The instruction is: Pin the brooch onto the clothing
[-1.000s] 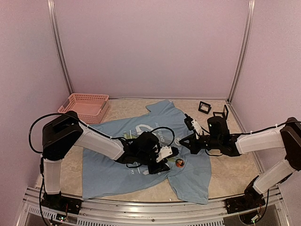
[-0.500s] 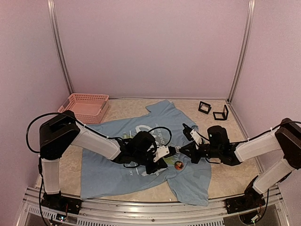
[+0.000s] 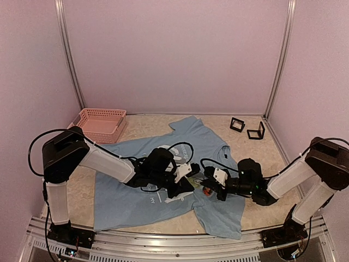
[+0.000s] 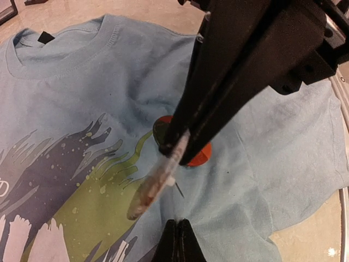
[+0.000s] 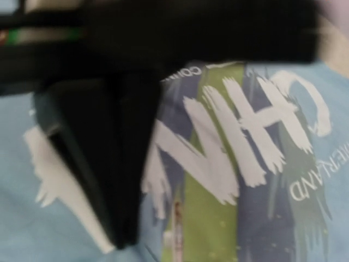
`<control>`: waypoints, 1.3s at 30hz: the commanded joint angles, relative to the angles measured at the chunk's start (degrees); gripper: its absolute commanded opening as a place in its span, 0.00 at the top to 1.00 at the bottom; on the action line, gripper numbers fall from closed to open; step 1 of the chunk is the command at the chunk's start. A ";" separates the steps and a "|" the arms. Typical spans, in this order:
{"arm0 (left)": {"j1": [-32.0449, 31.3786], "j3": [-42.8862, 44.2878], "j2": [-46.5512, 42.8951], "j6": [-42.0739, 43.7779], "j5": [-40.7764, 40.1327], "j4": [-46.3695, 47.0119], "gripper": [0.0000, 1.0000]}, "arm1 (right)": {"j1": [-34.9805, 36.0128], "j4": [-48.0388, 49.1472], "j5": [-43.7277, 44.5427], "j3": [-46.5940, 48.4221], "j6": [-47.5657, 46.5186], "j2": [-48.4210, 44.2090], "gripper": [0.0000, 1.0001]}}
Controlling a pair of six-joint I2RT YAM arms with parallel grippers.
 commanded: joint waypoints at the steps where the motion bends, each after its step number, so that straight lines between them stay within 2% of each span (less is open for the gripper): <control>1: 0.56 -0.47 -2.88 -0.67 3.22 2.16 1.00 | 1.91 7.68 2.67 -2.30 -7.16 2.34 1.00; 12: 1.00 -0.14 -2.55 -0.57 4.97 1.77 1.00 | 3.57 10.96 8.17 -2.21 -13.37 5.76 1.00; 27: 1.09 -0.14 -2.72 -0.72 5.28 1.77 1.00 | 7.54 9.61 12.06 -2.57 -21.37 8.30 1.00; 39: 1.34 -0.06 -2.81 -1.47 4.65 1.73 1.00 | 7.68 12.72 4.08 -4.63 -15.61 8.09 1.00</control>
